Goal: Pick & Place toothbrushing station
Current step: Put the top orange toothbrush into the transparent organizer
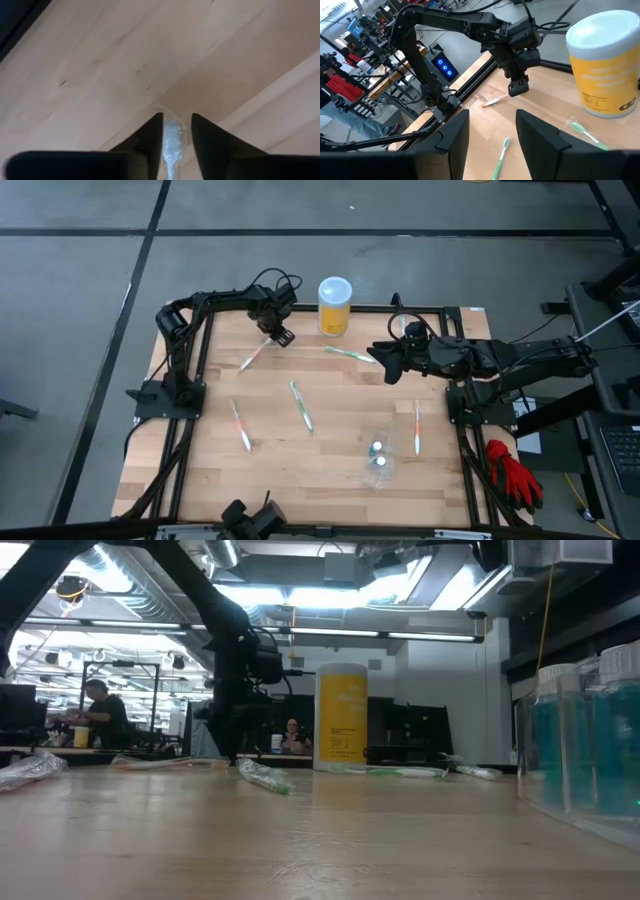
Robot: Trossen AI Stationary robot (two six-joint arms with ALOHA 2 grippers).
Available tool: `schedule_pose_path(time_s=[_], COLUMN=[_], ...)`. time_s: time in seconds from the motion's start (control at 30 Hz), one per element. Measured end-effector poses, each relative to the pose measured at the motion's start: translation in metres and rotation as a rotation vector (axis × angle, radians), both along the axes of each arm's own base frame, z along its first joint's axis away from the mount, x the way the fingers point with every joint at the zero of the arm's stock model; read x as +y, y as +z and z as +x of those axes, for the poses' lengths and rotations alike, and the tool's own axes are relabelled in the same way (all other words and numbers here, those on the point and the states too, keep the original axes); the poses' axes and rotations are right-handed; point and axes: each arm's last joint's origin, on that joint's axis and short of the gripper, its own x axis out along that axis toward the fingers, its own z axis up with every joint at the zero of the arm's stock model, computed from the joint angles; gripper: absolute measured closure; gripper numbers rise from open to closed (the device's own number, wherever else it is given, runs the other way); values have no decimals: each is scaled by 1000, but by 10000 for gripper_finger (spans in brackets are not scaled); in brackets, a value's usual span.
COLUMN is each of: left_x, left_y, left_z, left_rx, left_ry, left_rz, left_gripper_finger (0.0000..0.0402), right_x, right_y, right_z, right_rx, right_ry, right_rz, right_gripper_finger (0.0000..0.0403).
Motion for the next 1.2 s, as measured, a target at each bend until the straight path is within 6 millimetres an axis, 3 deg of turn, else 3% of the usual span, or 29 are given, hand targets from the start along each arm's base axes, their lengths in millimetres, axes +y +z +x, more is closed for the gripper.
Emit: schedule_pose_path(time_s=[0.17, 0.3, 0.4, 0.53, 0.7, 0.87, 1.03, 1.2], left_x=[0, -2, -5, -18, -56, -105, -159, -195], left_y=[1, 14, 41, 91, 140, 176, 203, 213], left_z=[1, 3, 2, -4, -7, 5, 23, 43], left_rx=[-52, -160, -295, -483, -644, -821, -1031, -1184], left_ry=[-4, -27, -38, -24, -40, -79, -153, -190], left_rz=[-37, -60, -37, 36, 82, 92, 111, 102], left_gripper_finger=[390, 399, 399, 399, 399, 399, 399, 399], right_x=[-1, -1, -1, 0, 2, 3, 2, 1], right_y=[-3, -4, -1, 5, 13, 18, 19, 20], right_z=[-1, -4, -8, -17, -29, -38, -43, -43], right_rx=[40, 54, 36, 4, -34, -60, -57, -63], right_ry=[-11, -14, 0, -4, -23, -31, -35, -82], right_rz=[-17, -15, -6, -9, -31, -43, -52, -61], right_gripper_finger=[239, 239, 239, 239, 239, 239, 239, 239])
